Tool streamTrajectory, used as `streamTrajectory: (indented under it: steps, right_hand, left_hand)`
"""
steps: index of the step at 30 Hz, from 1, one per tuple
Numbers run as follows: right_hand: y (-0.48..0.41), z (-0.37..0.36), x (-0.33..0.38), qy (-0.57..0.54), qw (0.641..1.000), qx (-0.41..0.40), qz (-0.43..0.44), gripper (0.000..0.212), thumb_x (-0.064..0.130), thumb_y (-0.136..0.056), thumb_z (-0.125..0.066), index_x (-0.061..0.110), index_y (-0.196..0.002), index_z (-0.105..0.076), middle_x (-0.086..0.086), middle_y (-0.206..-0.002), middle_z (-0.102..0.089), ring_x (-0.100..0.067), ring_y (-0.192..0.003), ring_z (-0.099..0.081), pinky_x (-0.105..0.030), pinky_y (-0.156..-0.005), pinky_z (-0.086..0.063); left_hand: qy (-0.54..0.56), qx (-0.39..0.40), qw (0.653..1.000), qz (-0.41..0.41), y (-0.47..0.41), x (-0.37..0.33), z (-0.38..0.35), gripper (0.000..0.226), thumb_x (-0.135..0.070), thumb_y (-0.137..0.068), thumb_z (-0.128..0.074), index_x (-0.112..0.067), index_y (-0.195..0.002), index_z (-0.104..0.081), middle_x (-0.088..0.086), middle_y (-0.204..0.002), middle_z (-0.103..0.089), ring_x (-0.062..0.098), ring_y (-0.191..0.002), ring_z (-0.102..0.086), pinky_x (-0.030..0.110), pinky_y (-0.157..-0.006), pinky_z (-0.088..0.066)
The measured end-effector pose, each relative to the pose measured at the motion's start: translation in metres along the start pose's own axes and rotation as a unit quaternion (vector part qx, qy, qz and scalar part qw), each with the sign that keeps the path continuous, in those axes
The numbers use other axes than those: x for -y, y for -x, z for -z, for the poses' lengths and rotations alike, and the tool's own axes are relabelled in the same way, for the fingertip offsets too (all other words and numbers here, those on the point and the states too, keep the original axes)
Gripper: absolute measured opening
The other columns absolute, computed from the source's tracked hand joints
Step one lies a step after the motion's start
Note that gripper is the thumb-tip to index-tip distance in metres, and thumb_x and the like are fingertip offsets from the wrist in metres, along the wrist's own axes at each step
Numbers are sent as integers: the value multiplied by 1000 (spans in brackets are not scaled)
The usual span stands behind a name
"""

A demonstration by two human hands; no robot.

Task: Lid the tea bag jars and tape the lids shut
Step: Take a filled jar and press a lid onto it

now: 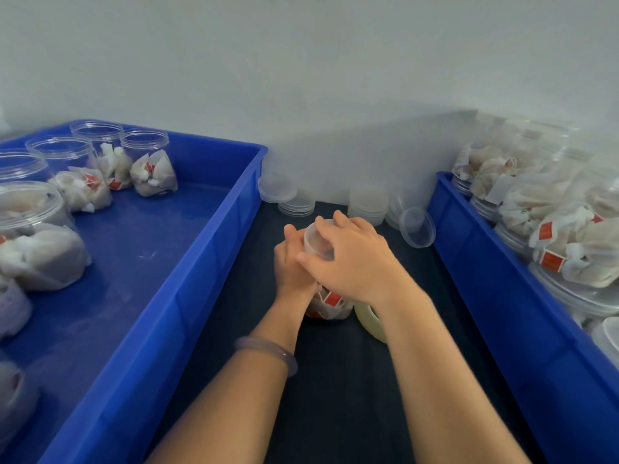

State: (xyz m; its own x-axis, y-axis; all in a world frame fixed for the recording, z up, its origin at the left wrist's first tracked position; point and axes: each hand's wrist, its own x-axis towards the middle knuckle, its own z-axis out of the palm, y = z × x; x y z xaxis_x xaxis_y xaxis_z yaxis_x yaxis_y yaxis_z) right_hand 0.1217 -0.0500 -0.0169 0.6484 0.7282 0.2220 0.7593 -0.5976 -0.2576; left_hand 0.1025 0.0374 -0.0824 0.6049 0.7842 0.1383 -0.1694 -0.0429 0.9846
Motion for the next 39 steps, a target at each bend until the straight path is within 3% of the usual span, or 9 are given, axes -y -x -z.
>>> streamTrajectory:
  steps: [6, 11, 15, 19, 24, 28, 31, 36, 39]
  right_hand:
    - [-3, 12, -19, -129, 991, 30, 11, 78, 61, -64, -74, 33, -133, -49, 8, -125, -45, -12, -122, -33, -26, -96, -32]
    - [5, -13, -18, -171, 981, -93, -18, 75, 63, -67, -70, 28, -131, -55, 12, -129, -53, -6, -116, -49, -20, -88, -34]
    - [8, -21, -9, -114, 981, -146, -51, 73, 71, -68, -61, 30, -129, -56, 12, -128, -53, -10, -118, -49, -28, -86, -40]
    - [5, -5, -21, -169, 985, -43, -18, 77, 69, -66, -66, 34, -132, -50, 18, -126, -47, 0, -111, -44, -20, -85, -34]
    - [6, 9, -31, -221, 975, 29, 3, 73, 53, -66, -77, 38, -132, -51, 20, -128, -48, 0, -115, -47, -26, -99, -40]
    - [8, -4, -21, -211, 975, -59, -25, 72, 53, -67, -75, 32, -132, -55, 15, -128, -52, 1, -110, -46, -22, -93, -37]
    - [10, -14, -16, -182, 975, -110, -56, 75, 60, -67, -71, 28, -133, -54, 13, -132, -52, -6, -119, -48, -22, -89, -33]
    - [9, -18, -10, -139, 978, -132, -78, 81, 68, -66, -66, 27, -134, -52, 12, -134, -51, -11, -125, -46, -26, -88, -33]
    - [16, -10, -21, -277, 953, -82, -97, 101, 80, -58, -59, 27, -143, -41, 8, -142, -41, -8, -128, -40, -27, -99, -34]
  left_hand:
    - [76, 137, 986, 60, -1, -4, 10, 73, -54, -100, -13, -35, -68, -76, 0, -81, -75, 14, -86, -70, 35, -86, -52]
    - [7, -33, 998, 44, 10, -3, 1, 53, -30, -104, -28, -22, -62, -59, -2, -71, -67, 2, -66, -63, 5, -46, -40]
    - [-17, -48, 999, 3, 17, -5, 2, 43, -18, -102, -36, -25, -63, -51, -14, -60, -63, -2, -62, -60, 4, -42, -36]
    - [166, 230, 958, 40, 17, -5, 25, 58, -52, -99, -20, -23, -100, -70, -1, -100, -74, 8, -97, -68, 20, -75, -53]
    - [73, 429, 900, 20, 15, -4, 53, 88, -21, -63, -73, -20, -141, -34, 6, -140, -48, 17, -128, -48, 35, -105, -42]
    - [-142, 227, 958, -99, 30, -4, 25, 72, -24, -55, -82, -26, -121, -53, -13, -109, -63, -6, -98, -60, 10, -74, -50]
    - [-176, 138, 973, -63, 40, 0, 14, 70, -51, -49, -68, -32, -115, -54, -16, -100, -63, -12, -85, -59, 4, -57, -44]
    - [-142, 103, 983, -58, 47, 5, 13, 72, -55, -48, -76, -37, -112, -48, -18, -99, -64, -11, -87, -60, 8, -60, -47]
    - [-158, 90, 980, -78, 43, 4, 16, 81, -48, -45, -85, -38, -114, -42, -19, -110, -56, -9, -101, -55, 6, -71, -47]
